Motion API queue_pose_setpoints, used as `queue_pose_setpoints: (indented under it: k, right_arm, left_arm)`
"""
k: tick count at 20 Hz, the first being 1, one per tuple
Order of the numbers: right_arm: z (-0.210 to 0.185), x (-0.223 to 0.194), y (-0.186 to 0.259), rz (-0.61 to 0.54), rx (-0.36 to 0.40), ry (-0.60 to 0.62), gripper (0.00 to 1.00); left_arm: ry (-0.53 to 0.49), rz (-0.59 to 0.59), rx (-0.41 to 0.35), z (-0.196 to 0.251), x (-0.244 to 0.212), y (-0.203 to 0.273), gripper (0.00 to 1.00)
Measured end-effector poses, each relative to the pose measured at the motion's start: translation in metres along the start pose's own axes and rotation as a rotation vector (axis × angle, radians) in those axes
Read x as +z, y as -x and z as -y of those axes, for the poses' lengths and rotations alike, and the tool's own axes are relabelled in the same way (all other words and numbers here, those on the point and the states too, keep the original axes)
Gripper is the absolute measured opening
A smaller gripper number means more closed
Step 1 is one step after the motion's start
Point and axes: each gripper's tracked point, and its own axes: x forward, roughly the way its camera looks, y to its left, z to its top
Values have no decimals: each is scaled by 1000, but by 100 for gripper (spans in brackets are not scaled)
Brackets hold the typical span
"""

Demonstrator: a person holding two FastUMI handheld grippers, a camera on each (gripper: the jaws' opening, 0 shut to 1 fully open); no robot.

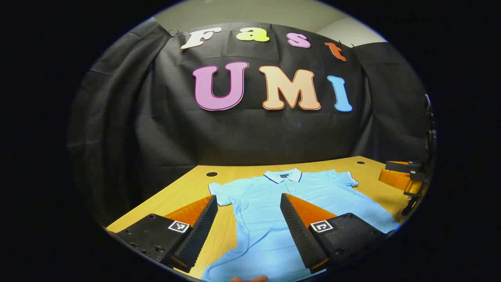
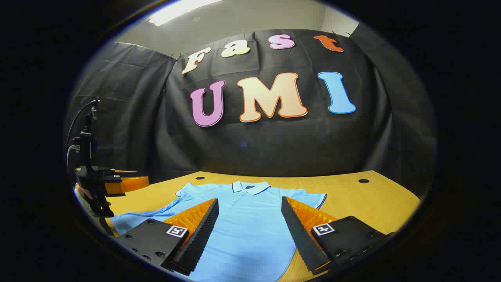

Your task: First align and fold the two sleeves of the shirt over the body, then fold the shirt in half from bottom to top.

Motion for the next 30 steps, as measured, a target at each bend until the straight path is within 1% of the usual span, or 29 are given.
queue_pose_setpoints:
  k: [6, 9, 12, 19, 25, 27, 30]
  right_arm:
    - [-1, -5, 0, -16, 0, 15, 100]
    - [-2, -5, 0, -23, 3, 12, 100]
    - [-7, -5, 0, -19, 15, 13, 99]
    - [-8, -4, 3, -19, 18, 32, 100]
    - [3, -12, -1, -46, -13, 33, 99]
    - [16, -13, -4, -57, -40, 28, 99]
    - [40, -16, -21, -119, -76, 4, 99]
  left_arm:
    - [2, 3, 1, -1, 3, 3, 96]
    - [17, 2, -15, 3, 5, 6, 96]
    - [16, 11, -5, 0, 7, 7, 96]
    - [37, -16, -24, 4, -2, 7, 96]
    - [36, -28, -9, -1, -5, 6, 96]
    - [34, -30, -5, -2, -6, 5, 96]
    - [34, -38, -12, 0, -8, 5, 95]
